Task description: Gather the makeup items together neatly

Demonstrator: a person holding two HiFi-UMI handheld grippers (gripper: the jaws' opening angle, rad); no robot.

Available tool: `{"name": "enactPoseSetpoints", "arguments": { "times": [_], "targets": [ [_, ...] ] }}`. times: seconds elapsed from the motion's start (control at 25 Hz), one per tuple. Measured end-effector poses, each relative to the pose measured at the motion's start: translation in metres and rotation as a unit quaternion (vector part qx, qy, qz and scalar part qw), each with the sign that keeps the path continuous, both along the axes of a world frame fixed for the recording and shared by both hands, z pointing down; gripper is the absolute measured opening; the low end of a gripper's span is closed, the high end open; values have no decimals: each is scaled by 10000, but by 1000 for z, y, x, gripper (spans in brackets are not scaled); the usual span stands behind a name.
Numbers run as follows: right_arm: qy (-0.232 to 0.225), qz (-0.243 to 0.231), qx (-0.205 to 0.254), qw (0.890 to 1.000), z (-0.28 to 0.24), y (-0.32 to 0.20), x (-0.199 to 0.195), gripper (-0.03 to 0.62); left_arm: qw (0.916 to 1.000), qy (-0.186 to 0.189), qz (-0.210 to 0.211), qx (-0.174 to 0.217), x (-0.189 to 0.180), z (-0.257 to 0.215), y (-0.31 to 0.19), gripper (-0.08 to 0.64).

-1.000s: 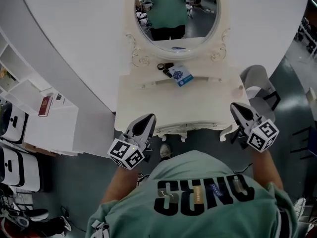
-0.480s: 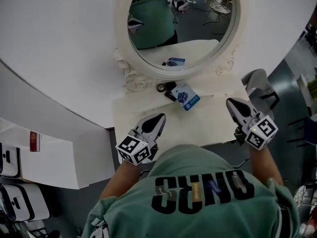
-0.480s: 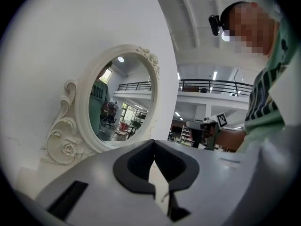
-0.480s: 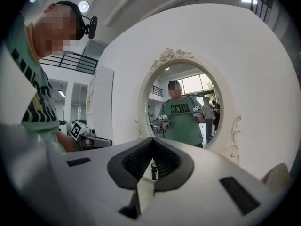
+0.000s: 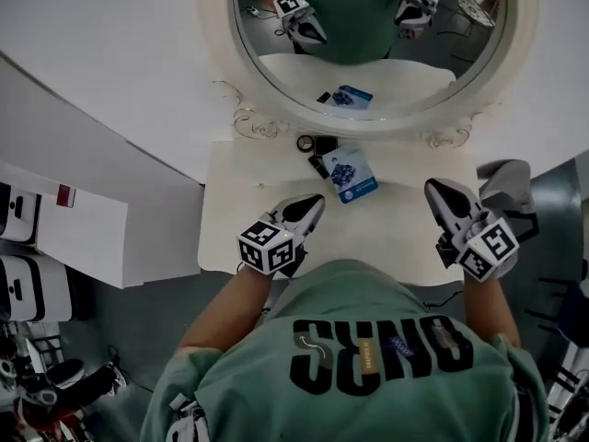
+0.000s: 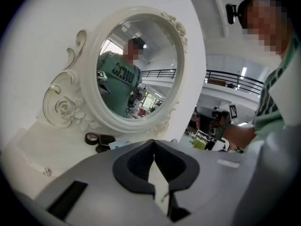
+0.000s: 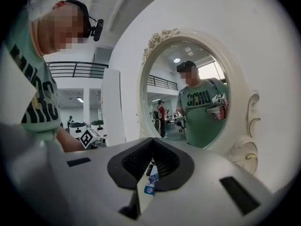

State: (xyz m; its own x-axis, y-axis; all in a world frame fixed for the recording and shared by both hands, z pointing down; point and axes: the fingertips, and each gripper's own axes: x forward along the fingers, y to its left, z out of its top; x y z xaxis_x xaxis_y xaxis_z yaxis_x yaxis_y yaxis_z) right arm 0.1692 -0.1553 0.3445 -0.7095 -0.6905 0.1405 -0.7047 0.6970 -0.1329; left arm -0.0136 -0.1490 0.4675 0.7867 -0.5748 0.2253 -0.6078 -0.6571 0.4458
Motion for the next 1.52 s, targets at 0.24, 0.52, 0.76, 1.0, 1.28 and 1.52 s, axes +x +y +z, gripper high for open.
{"name": "enactPoseSetpoints", "arguments": {
  "times": [0.24,0.52,0.76,1.0,1.28,1.52],
  "targets": [
    [-16,-212,-157,9997,21,-14,14,-5,9897,506,-467,-1258,10,64,-31,9],
    [-26,18,-366,9993,47,-9,10,-5,9468,1481,-529,-2806,22,136,-62,185],
    [39,289,-542,9981,63,-9,26,-6,9302,1825,-369,-3163,54,155,-78,202],
    [78,339,-666,9972,75,-3,32,-5,9225,1879,-536,-3330,68,165,-90,147],
    [149,434,-726,9963,78,3,41,-5,9324,1785,-408,-3115,75,151,-84,15],
    [119,273,-594,9978,68,3,27,-5,9399,1838,113,-2876,73,111,-57,12]
  ]
}}
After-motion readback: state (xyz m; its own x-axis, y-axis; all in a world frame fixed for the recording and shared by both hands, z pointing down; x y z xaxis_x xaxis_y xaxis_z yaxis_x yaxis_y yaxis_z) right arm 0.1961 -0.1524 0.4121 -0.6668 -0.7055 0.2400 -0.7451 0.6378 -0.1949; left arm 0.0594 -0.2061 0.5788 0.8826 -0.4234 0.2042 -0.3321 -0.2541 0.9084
